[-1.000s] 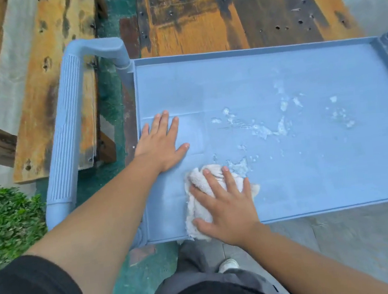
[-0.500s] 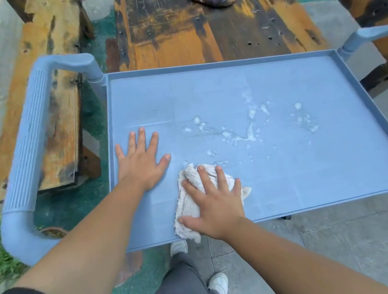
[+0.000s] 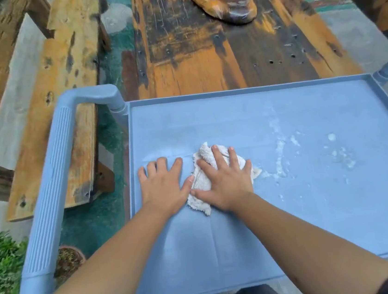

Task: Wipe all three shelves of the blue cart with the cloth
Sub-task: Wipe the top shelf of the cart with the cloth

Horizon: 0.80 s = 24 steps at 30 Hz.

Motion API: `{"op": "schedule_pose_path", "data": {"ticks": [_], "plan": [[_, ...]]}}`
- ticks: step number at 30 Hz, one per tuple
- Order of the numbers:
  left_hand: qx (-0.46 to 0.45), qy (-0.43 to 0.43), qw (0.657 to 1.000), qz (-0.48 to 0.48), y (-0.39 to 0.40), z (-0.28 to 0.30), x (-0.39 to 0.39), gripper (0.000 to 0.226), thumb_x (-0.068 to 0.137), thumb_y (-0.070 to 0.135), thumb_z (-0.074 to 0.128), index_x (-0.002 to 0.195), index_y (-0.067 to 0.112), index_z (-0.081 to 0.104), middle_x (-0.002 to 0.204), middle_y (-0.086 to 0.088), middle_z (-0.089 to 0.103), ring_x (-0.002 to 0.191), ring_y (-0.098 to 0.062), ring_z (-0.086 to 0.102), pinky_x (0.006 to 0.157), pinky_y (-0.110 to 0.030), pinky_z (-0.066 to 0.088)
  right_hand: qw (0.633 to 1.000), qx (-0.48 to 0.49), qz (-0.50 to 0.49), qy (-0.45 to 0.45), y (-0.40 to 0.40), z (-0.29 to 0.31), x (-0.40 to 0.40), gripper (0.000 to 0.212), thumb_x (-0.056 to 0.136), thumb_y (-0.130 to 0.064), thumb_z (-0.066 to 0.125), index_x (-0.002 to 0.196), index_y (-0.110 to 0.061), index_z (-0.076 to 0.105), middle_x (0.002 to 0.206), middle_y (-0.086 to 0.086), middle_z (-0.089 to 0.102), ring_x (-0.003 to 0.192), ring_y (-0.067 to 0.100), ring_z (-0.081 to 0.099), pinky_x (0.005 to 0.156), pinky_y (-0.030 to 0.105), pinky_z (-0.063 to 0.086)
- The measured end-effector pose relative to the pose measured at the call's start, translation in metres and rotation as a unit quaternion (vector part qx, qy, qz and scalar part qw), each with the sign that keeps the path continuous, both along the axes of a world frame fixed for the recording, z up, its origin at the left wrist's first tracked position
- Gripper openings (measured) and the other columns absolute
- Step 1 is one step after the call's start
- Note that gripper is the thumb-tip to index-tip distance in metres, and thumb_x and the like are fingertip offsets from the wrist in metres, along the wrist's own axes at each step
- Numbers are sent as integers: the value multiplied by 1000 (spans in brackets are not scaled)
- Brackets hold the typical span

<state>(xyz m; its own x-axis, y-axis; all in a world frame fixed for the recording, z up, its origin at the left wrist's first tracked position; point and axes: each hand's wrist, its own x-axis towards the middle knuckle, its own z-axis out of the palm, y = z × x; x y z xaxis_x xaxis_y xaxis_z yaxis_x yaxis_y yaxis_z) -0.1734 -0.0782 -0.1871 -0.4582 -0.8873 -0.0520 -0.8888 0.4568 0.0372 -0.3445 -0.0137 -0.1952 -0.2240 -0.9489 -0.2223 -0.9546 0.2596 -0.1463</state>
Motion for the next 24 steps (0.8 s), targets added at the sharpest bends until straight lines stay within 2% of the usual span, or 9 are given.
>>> {"op": "schedule_pose_path", "data": {"ticks": [2,4,5,7,12,16,21,24], "plan": [[21,10,1000,6,-6,-3,-2,66,88,63,21,145,31,35,142,-11,38,128,-34,31,106,-55,23,1000,-5,1,9,-14,-1,-4,87,64,-97,21,141,-58,12,164,-8,3,148,36,-7,101,73,4],[53,8,998,17,-9,-11,-2,72,90,64,9,154,32,13,160,-11,13,145,-36,5,114,-56,7,1000,-9,8,18,-24,-3,-9,90,64,-97,19,144,-57,7,164,-7,3,148,36,-5,102,73,5],[65,7,998,18,-10,-14,-2,74,89,67,4,154,33,6,163,-9,3,147,-36,-5,114,-56,1,1000,-13,12,21,-30,-4,-12,90,65,-96,19,144,-56,6,164,-7,4,148,36,-4,102,73,5],[76,5,997,18,-10,-17,-1,78,87,71,-1,154,32,-2,164,-7,-5,147,-35,-14,114,-56,-6,999,-17,22,24,-42,-6,-17,90,65,-96,21,144,-57,6,164,-7,4,148,36,-4,103,72,5],[86,-2,996,17,-8,-18,-1,86,87,74,6,150,23,-22,162,-5,-17,145,-31,-25,114,-55,-11,999,-26,27,22,-92,-5,-34,90,63,-96,23,143,-57,10,164,-6,7,148,36,1,102,71,8],[86,-16,996,15,-10,-17,-2,88,86,74,9,151,21,-18,162,-6,-18,144,-32,-26,114,-56,-12,996,-37,67,41,-133,-8,-51,87,65,-96,20,142,-56,13,163,-6,11,147,35,7,101,69,13],[89,-28,996,12,-10,-17,-3,88,87,74,9,153,19,-12,162,-5,-19,143,-31,-29,115,-56,-11,995,-53,64,59,-168,-8,-57,85,69,-93,18,143,-52,20,159,-7,24,141,32,21,96,61,20],[89,-26,996,13,-11,-16,-4,90,87,74,11,154,16,-8,162,-4,-19,143,-31,-29,115,-56,-11,995,-56,58,60,-168,-8,-58,83,70,-91,18,143,-52,21,159,-8,23,141,32,21,96,61,20]]}}
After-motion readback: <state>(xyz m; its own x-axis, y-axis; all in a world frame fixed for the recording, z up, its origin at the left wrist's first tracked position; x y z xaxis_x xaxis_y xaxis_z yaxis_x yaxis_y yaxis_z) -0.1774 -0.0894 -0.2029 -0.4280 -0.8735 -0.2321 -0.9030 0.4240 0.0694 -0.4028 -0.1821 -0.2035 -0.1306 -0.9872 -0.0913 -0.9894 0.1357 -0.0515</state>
